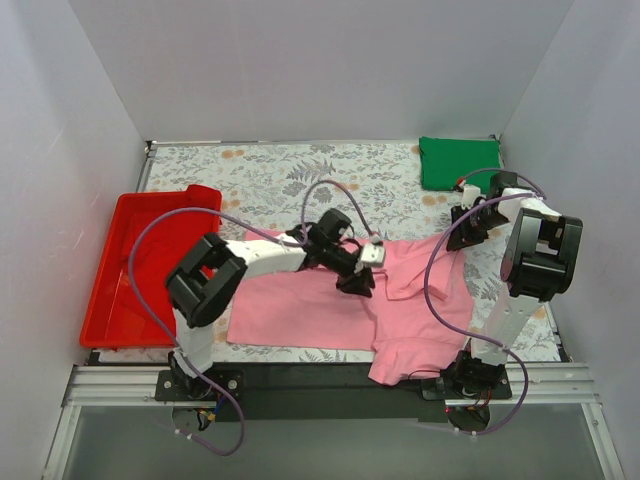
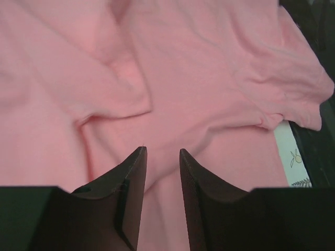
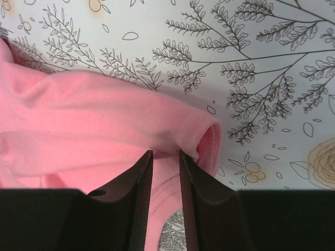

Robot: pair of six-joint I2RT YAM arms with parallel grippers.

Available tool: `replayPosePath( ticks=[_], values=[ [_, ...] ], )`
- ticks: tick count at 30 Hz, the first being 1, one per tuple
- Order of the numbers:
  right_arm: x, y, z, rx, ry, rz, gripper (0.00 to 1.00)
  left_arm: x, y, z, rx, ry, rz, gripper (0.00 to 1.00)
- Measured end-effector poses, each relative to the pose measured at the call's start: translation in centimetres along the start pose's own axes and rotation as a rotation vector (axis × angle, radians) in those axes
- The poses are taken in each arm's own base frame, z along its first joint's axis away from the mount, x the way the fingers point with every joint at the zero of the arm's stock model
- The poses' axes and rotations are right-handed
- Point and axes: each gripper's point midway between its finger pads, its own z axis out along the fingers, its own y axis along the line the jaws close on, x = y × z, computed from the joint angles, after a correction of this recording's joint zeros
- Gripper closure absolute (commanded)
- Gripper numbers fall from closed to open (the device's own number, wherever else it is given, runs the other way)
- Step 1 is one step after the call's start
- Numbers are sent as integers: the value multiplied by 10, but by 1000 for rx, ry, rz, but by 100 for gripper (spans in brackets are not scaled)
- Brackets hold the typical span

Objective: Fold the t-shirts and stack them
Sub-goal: Fold the tshirt

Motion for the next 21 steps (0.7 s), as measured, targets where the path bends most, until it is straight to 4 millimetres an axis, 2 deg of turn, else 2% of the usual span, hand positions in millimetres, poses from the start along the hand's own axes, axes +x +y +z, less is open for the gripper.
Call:
replayPosePath(
  ticks=[3,6,9,11,15,19,21],
  values=[
    [1,-4,-3,20,4,-21,66,-25,33,-57,-182,-48,-113,70],
    [1,-8,-6,42,7,-45,66,-32,70,-127,-411,-69,-234,71],
    [0,-11,-10,64,7,-68,66,-11,102,-198,-646,-38,-392,73],
    [-3,-11,-13,68,-1,-81,66,15,108,-229,-745,3,-502,73],
    [-18,-5,-28,70,-49,-109,65,67,99,-266,-867,108,-712,74],
    [-35,6,-44,73,-103,-151,65,96,89,-278,-930,194,-826,74],
    [-39,12,-43,71,-106,-170,66,108,85,-279,-951,233,-870,74]
  ],
)
